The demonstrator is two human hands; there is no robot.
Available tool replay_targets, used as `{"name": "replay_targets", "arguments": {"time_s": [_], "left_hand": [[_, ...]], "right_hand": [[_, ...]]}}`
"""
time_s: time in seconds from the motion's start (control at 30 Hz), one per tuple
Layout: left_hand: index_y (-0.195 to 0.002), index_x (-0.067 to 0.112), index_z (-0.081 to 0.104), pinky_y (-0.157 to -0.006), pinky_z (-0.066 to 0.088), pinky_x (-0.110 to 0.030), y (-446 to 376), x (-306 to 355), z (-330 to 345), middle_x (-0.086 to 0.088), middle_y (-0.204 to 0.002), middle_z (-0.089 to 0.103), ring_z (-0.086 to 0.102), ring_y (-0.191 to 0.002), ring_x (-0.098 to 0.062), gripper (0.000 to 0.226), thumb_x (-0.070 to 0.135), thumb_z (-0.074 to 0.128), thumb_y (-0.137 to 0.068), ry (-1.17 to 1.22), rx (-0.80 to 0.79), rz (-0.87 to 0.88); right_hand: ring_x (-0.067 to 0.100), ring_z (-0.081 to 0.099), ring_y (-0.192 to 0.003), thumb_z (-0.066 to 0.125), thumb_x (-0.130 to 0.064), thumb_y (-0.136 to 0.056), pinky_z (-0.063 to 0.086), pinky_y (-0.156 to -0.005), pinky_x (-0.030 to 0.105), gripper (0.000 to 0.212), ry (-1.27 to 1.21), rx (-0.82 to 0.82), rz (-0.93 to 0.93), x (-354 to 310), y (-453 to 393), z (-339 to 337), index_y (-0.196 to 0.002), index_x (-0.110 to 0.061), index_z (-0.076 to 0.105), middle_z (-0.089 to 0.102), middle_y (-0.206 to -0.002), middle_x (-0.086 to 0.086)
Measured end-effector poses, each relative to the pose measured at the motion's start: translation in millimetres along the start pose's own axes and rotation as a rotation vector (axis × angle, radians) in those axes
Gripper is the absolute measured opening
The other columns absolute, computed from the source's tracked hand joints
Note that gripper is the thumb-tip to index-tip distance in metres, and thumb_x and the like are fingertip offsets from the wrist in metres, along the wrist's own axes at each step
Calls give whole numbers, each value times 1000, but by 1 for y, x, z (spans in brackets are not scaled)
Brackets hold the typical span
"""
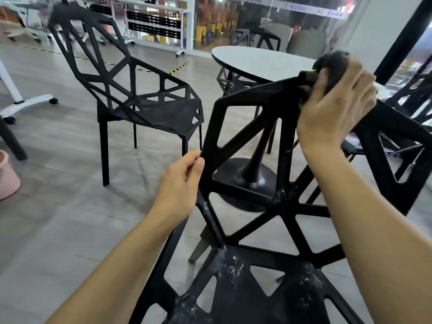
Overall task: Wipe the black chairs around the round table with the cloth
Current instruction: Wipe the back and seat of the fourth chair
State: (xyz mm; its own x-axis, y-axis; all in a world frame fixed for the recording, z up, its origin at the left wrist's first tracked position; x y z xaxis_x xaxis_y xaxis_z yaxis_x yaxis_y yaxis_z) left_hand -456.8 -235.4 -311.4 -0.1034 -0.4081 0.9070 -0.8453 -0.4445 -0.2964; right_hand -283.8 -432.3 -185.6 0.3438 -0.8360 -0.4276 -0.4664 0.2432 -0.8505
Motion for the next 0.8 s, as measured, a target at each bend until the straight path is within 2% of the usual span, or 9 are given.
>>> {"name": "replay_targets", "arguments": {"time_s": [0.2,0.3,0.4,0.5,0.57,0.63,0.7,0.73,0.8], "left_hand": [[-112,33,67,-93,53,-49,1,2,1,7,-96,75,69,-98,-18,25,36,43,-105,23,16,-6],[-112,33,66,-93,52,-51,1,1,5,4,-97,75,69,-100,-19,28,42,42,-99,50,56,-24],[-113,35,67,-96,52,-48,-1,-1,9,10,-99,75,69,-101,-12,24,36,45,-103,79,82,-48],[-107,34,68,-94,52,-53,-5,0,11,-2,-95,73,68,-94,-16,24,40,45,-102,82,81,-45],[-106,32,66,-91,50,-58,-9,-1,15,-16,-98,69,66,-88,-26,29,46,42,-99,68,75,-35],[-105,30,65,-90,51,-59,-12,-1,19,-19,-100,68,66,-92,-35,28,44,41,-101,55,77,-38],[-107,29,65,-90,52,-54,-12,-1,23,-14,-98,70,66,-96,-32,24,34,41,-106,56,83,-58],[-109,30,66,-92,54,-49,-11,-1,23,-6,-97,72,67,-95,-25,24,31,42,-106,61,91,-70],[-115,30,66,-95,53,-46,-9,1,22,8,-100,74,68,-100,-13,28,29,41,-103,70,95,-77]], "right_hand": [[36,39,-138,51,-39,-100,27,-117,51,46,-343,-176,-425,-66,89,3,-138,-12,52,47,-146,18],[40,42,-138,61,-31,-97,31,-116,53,48,-292,-164,-702,-76,112,-2,-141,-11,54,49,-146,23],[39,46,-136,59,-22,-97,35,-115,52,47,-172,-120,-936,-59,91,1,-143,-12,54,50,-146,22],[35,43,-132,57,-24,-97,34,-114,48,51,-75,-117,-838,-27,47,7,-145,-16,40,36,-144,14],[36,47,-128,54,-30,-100,37,-112,47,49,-71,-127,-693,-11,30,7,-144,-14,41,43,-143,16],[37,49,-127,51,-30,-101,37,-111,47,48,-106,-141,-547,-7,31,7,-145,-11,46,48,-143,18],[36,45,-129,52,-27,-99,36,-111,48,49,-180,-154,-394,-14,49,10,-144,-10,46,47,-145,18],[35,43,-130,54,-27,-98,35,-112,48,50,-226,-176,-347,-20,65,12,-144,-9,45,45,-145,19],[36,41,-130,55,-27,-97,36,-109,50,50,-282,-230,-369,-33,110,12,-143,-11,42,46,-143,21]]}}
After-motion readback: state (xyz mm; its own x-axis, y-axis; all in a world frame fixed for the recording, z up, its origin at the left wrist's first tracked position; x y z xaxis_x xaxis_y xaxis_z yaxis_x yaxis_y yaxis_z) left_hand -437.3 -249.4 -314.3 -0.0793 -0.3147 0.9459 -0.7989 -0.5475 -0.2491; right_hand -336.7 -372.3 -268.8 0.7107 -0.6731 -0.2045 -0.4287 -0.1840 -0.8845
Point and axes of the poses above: each hand's wrist, its own y-axis away from the middle knuckle, its own z-axis out of the palm, x = y × z, the point moved 2 cm from there along -y, towards the middle knuckle
